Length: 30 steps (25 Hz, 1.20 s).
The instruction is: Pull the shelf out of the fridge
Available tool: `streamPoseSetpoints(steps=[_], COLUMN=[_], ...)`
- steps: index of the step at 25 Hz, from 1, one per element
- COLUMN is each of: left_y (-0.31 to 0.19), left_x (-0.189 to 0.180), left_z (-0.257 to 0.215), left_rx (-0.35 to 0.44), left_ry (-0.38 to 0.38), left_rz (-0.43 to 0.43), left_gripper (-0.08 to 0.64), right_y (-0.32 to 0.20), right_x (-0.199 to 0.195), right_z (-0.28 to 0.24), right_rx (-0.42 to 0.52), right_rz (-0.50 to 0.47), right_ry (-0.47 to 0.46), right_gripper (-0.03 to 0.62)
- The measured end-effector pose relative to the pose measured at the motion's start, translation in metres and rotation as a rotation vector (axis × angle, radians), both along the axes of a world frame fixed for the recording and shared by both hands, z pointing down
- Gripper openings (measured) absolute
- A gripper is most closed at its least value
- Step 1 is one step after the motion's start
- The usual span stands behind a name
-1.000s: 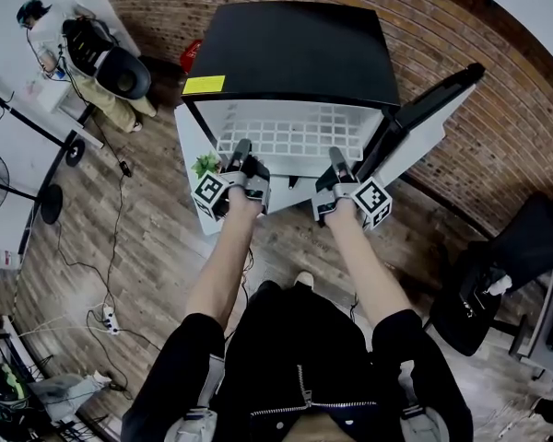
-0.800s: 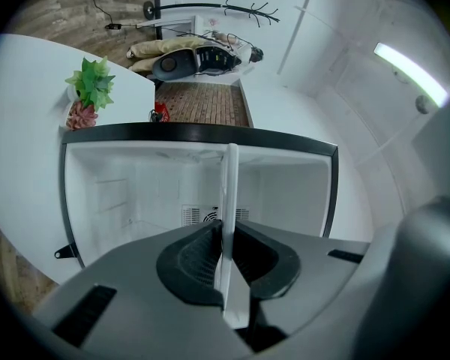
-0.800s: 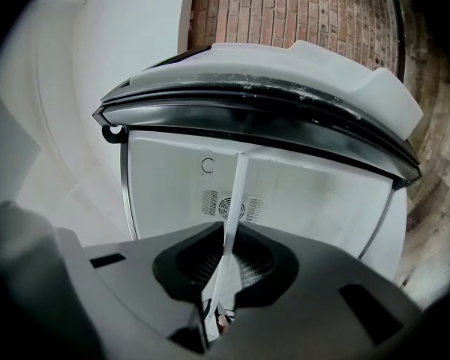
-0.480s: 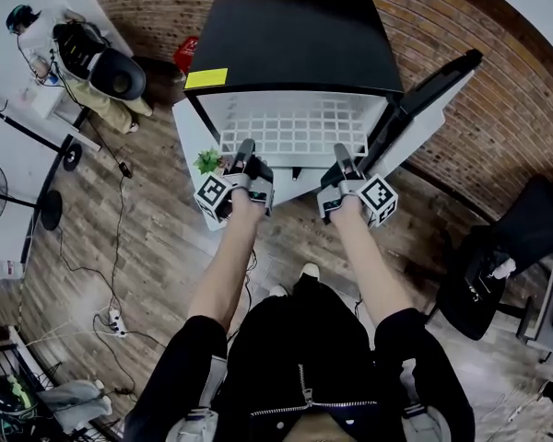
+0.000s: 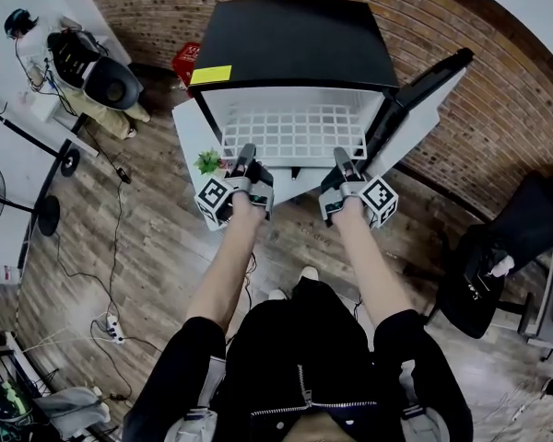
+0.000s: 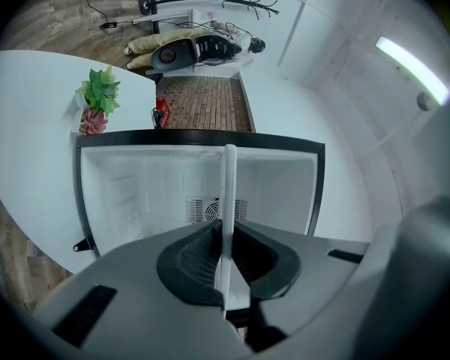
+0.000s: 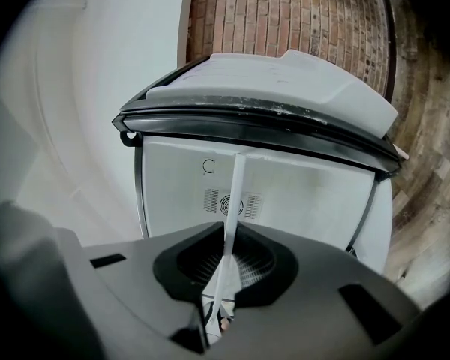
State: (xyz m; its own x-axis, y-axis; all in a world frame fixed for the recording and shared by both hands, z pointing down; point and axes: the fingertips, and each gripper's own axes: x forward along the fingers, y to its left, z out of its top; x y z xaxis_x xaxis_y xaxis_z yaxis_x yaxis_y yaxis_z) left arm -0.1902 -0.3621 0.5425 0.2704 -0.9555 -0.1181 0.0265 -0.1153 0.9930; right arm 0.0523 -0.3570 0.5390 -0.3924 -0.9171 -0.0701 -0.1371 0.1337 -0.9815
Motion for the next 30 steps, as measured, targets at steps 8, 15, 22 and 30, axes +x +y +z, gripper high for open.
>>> streamPoseSetpoints(steps=[8,15,22,30], left_y=[0.011,0.026,0.039,0.059], left_x=[0.001,0.002,0.003,0.006], left_z=[0.001,0.004,0.003,0.003], left_rx=[-0.006,-0.009,-0.004,0.002], left_ry=[-0.009,-0.004,-0.016,-0.030], left_rz=[0.022,0.039,0.056,0.094], left_gripper=[0.038,0.039,0.038,0.039], right_y=[0.011,0.026,0.039,0.058], right_x=[0.001,0.002,0.004,0.005], right_z=[0.001,0.006,0.007,0.005], right_rx=[0.002,-0.006,-0.006,-0.005], right_rz=[-0.010,-0.003,-0.005,0.005], right_ry=[0.013,0.009,0.015,0.007], right_gripper=[0.037,0.037,0.037,0.035])
